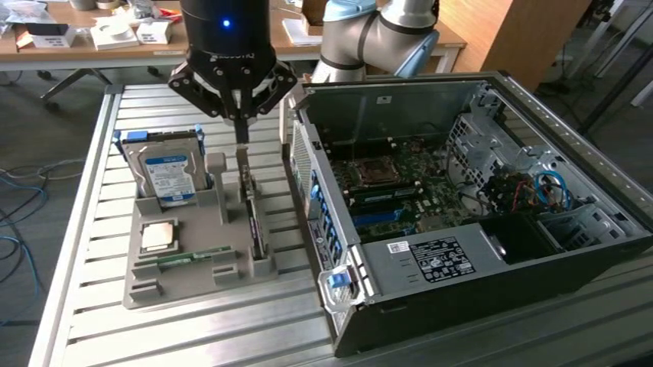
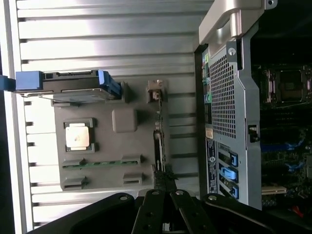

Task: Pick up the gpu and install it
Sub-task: 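Reach for the gpu, then pick up the gpu and move the gpu toward the slot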

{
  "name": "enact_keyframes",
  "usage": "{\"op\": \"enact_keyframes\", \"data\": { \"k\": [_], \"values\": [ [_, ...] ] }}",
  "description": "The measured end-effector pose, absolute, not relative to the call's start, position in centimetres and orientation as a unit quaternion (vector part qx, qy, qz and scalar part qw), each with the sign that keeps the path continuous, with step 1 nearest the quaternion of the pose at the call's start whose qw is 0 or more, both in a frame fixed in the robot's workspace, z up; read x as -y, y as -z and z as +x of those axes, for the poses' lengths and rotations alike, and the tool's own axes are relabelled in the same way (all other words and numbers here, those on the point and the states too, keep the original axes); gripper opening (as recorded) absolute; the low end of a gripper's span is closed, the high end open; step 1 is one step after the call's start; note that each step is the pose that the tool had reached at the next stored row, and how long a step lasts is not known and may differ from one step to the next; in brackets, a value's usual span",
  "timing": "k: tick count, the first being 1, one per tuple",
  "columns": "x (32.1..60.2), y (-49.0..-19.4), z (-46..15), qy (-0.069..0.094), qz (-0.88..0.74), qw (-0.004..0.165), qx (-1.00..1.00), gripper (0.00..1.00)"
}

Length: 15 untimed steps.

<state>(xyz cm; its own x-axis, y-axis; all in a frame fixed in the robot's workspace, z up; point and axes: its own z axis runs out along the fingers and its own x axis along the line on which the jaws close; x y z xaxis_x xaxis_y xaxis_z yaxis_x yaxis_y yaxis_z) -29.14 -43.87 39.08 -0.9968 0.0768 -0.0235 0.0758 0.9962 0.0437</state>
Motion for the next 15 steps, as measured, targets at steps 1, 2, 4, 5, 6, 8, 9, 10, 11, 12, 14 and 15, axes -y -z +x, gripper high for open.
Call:
{"op": "enact_keyframes", "data": {
  "k": [1,2,4,5,6,8,9,10,11,12,14,15],
  "values": [
    [43.91,-39.08,-29.27,-0.021,0.038,0.013,-0.999,0.11],
    [43.96,-39.07,-29.39,-0.021,0.038,0.013,-0.999,0.11],
    [44.07,-39.06,-29.48,-0.021,0.038,0.013,-0.999,0.11],
    [44.14,-39.06,-29.49,-0.021,0.038,0.013,-0.999,0.11],
    [44.22,-39.06,-29.50,-0.021,0.038,0.013,-0.999,0.11],
    [44.28,-39.06,-29.50,-0.021,0.038,0.013,-0.999,0.11],
    [44.28,-39.06,-29.49,-0.021,0.038,0.013,-0.999,0.11],
    [44.28,-39.06,-29.49,-0.021,0.038,0.013,-0.999,0.11],
    [44.28,-39.06,-29.49,-0.021,0.038,0.013,-0.999,0.11],
    [44.28,-39.06,-29.49,-0.021,0.038,0.013,-0.999,0.11],
    [44.28,-39.06,-29.49,-0.021,0.038,0.013,-0.999,0.11],
    [44.28,-39.06,-29.49,-0.021,0.038,0.013,-0.999,0.11]
  ]
}}
